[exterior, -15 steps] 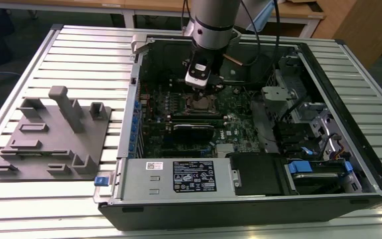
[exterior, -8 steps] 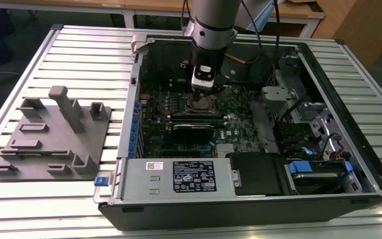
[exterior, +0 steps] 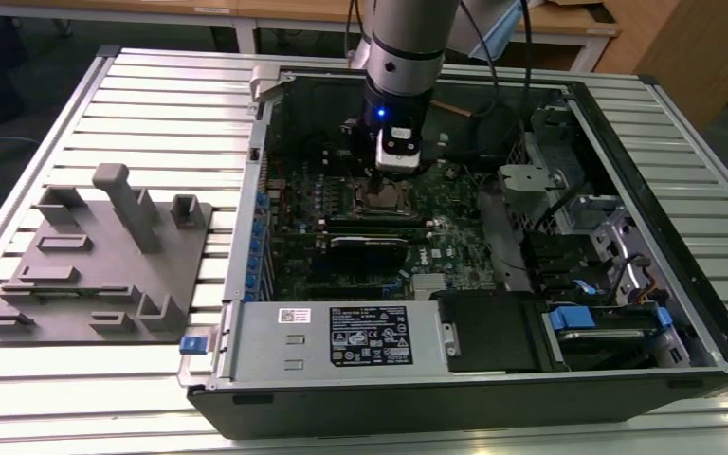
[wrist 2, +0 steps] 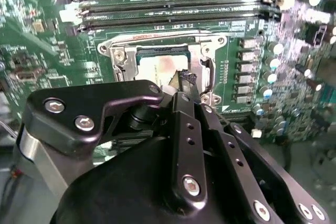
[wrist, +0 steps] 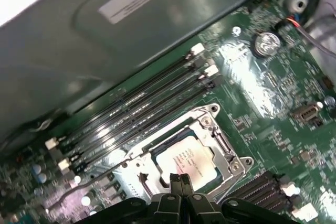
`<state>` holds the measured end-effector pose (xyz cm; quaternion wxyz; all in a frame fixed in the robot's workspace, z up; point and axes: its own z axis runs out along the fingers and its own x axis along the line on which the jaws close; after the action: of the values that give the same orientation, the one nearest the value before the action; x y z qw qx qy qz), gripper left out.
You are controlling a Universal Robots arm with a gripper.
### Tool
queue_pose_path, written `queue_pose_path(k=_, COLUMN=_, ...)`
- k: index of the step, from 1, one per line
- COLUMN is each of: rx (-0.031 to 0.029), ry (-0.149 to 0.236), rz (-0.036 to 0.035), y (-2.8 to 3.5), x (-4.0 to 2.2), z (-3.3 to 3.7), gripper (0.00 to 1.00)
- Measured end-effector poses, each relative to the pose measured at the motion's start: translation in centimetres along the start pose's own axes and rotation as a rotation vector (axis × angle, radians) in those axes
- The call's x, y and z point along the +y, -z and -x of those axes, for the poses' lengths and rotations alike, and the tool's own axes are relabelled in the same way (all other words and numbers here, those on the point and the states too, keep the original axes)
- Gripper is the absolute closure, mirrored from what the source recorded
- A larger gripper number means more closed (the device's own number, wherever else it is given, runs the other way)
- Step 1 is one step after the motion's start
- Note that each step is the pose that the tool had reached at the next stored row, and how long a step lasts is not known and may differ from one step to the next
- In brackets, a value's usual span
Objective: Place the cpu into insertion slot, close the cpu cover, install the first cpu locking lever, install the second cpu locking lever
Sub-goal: 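Close the cpu cover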
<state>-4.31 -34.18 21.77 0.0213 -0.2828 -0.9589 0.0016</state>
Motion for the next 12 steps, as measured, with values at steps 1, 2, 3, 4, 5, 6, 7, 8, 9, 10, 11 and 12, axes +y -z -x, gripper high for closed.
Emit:
queue_pose_path(k=1, rx=-0.0003, ry=0.018, rz=-0.0008, y=-0.01, x=0.00, z=0.00, gripper=0.89)
queue_pose_path(k=2, rx=-0.0005, ry=0.036, rz=-0.0015, y=-0.03, x=0.00, z=0.00, gripper=0.89)
queue_pose_path(k=3, rx=-0.0008, ry=0.055, rz=-0.0023, y=-0.04, x=0.00, z=0.00, gripper=0.89)
queue_pose_path(k=4, rx=-0.0011, ry=0.073, rz=-0.0030, y=-0.06, x=0.00, z=0.00, gripper=0.89)
queue_pose_path(k=5, rx=-0.0014, ry=0.091, rz=-0.0036, y=-0.08, x=0.00, z=0.00, gripper=0.89)
queue_pose_path(k=6, rx=-0.0017, ry=0.109, rz=-0.0045, y=-0.10, x=0.00, z=0.00, gripper=0.89)
queue_pose_path(k=7, rx=-0.0019, ry=0.127, rz=-0.0052, y=-0.12, x=0.00, z=0.00, gripper=0.89)
queue_pose_path(k=8, rx=-0.0022, ry=0.145, rz=-0.0059, y=-0.14, x=0.00, z=0.00, gripper=0.89)
queue_pose_path(k=9, rx=-0.0025, ry=0.163, rz=-0.0066, y=-0.16, x=0.00, z=0.01, gripper=0.89)
queue_pose_path(k=10, rx=-0.0028, ry=0.183, rz=-0.0073, y=-0.19, x=0.00, z=0.01, gripper=0.89)
queue_pose_path(k=11, rx=-0.0031, ry=0.201, rz=-0.0081, y=-0.22, x=0.00, z=0.01, gripper=0.89)
queue_pose_path(k=12, rx=-0.0033, ry=0.219, rz=-0.0088, y=-0.24, x=0.00, z=0.01, gripper=0.89)
